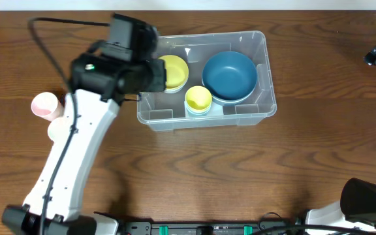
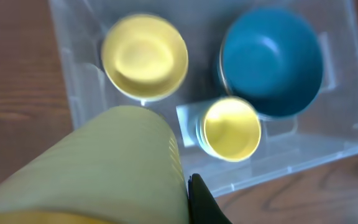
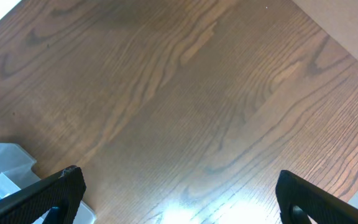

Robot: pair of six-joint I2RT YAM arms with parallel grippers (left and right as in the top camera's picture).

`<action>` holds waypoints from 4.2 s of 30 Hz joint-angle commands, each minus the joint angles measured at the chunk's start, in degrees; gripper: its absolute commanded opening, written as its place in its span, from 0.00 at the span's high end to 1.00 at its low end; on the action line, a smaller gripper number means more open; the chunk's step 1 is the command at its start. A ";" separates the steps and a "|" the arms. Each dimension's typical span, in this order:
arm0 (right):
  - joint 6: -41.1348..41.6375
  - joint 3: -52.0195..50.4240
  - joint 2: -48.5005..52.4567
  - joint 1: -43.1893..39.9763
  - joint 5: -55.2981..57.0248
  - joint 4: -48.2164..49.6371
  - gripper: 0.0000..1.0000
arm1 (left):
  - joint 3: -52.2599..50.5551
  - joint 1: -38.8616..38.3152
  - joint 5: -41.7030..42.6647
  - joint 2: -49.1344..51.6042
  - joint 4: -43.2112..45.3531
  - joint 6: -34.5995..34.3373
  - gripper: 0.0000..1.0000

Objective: Pack container
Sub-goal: 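Carry the yellow cup into the bin's front-left corner and release, then withdraw the left gripper and grasp the pink cup, then carry the pink cup into the bin onto the yellow cup, release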

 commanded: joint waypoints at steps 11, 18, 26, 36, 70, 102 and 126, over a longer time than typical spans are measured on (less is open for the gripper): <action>0.85 -0.11 0.00 -0.09 0.22 -0.07 0.01 | -7.54 -1.53 -1.90 11.26 -0.11 0.79 0.94; 0.85 -0.11 0.00 -0.09 0.22 -0.09 0.01 | -11.19 -1.53 -1.90 15.02 3.13 0.79 0.94; 0.85 -0.11 0.00 -0.09 0.22 -0.09 0.01 | -11.41 -1.53 -1.92 16.98 3.17 0.79 0.93; 0.85 -0.11 0.00 -0.09 0.22 -0.09 0.01 | -11.41 -1.53 -1.95 16.98 3.23 0.76 0.64; 0.85 -0.11 0.00 -0.09 0.22 -0.09 0.01 | 9.31 18.38 -16.59 4.50 -5.14 -4.92 0.47; 0.85 -0.11 0.00 -0.09 0.22 -0.09 0.01 | 8.90 39.85 -16.59 33.79 -0.02 -8.00 0.46; 0.85 -0.11 0.00 -0.09 0.22 -0.07 0.01 | 9.62 38.21 -2.40 28.63 0.63 -6.93 0.94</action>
